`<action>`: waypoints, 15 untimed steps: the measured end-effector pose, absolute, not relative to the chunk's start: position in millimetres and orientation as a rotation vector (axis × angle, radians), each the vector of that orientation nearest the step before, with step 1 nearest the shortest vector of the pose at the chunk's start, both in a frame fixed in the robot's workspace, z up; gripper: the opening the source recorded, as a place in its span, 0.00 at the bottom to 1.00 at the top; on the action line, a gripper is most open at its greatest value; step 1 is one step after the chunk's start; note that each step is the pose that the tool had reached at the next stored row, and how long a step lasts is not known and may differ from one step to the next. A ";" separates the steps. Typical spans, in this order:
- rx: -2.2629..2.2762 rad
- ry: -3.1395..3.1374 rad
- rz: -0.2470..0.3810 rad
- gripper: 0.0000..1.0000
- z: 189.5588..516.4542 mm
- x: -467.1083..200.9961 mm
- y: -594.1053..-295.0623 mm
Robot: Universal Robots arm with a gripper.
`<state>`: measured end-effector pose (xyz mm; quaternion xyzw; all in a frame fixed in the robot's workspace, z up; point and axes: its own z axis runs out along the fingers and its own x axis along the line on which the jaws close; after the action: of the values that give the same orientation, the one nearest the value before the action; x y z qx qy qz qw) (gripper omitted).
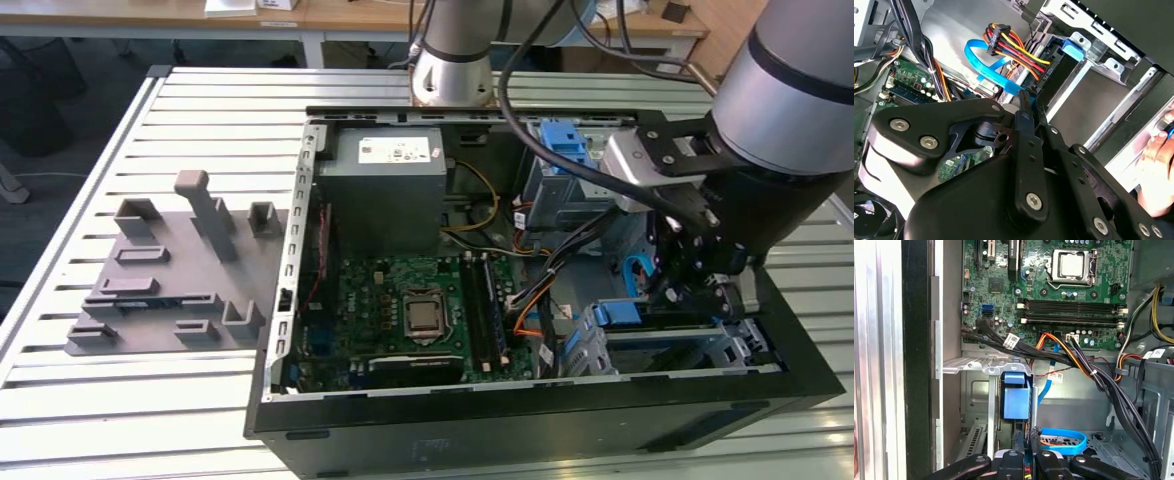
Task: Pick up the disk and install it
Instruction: 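Insert the second disk wire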
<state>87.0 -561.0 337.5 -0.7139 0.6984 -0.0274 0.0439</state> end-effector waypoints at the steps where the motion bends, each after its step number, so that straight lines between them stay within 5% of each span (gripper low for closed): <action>1: -2.181 2.134 -0.082 0.16 337.1 87.1 -561.0; 15: -2.173 2.129 -0.067 0.16 333.5 87.4 -563.8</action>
<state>87.4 -563.8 333.5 -0.7132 0.6988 -0.0221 0.0494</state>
